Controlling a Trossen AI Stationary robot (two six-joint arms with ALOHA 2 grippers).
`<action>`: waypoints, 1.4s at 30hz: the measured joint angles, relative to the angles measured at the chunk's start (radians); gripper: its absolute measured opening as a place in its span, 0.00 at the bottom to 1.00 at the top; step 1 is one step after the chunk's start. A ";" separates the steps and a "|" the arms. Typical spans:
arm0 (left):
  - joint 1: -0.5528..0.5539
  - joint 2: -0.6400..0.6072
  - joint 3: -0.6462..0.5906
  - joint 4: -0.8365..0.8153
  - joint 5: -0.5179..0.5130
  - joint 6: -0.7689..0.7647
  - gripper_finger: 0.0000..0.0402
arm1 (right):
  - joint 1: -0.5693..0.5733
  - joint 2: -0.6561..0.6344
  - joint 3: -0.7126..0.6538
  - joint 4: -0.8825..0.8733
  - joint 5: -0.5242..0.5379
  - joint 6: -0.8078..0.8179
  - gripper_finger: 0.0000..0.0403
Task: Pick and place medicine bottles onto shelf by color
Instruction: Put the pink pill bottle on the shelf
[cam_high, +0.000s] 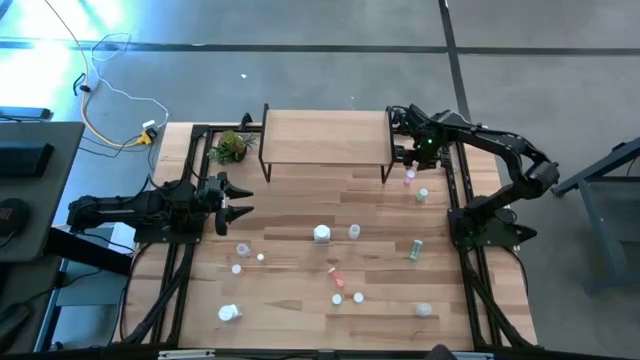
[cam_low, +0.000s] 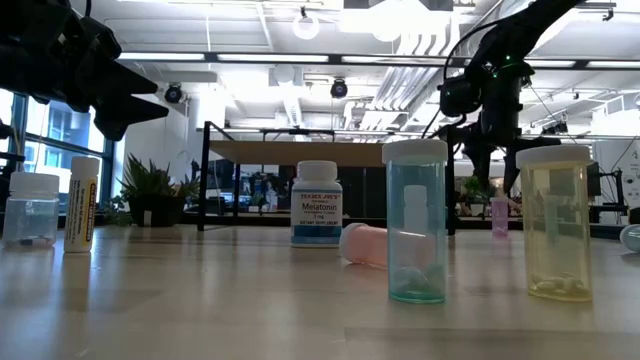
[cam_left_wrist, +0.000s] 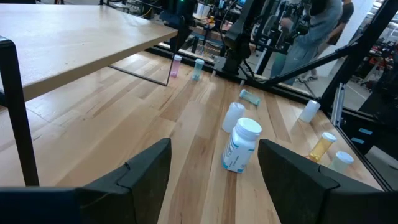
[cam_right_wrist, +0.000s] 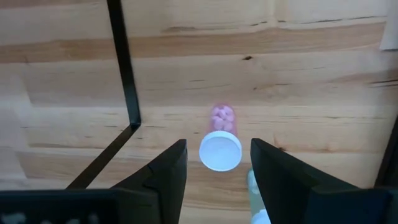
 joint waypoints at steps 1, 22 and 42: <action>0.000 0.000 0.000 0.000 0.000 0.000 0.57 | 0.000 0.000 0.000 -0.001 0.000 0.000 0.44; 0.000 0.000 0.000 0.000 0.000 0.000 0.57 | 0.028 -0.002 0.000 -0.017 0.022 0.049 0.50; 0.000 0.000 0.000 0.000 0.000 0.000 0.57 | -0.122 -0.114 0.000 -0.047 -0.055 -0.097 0.50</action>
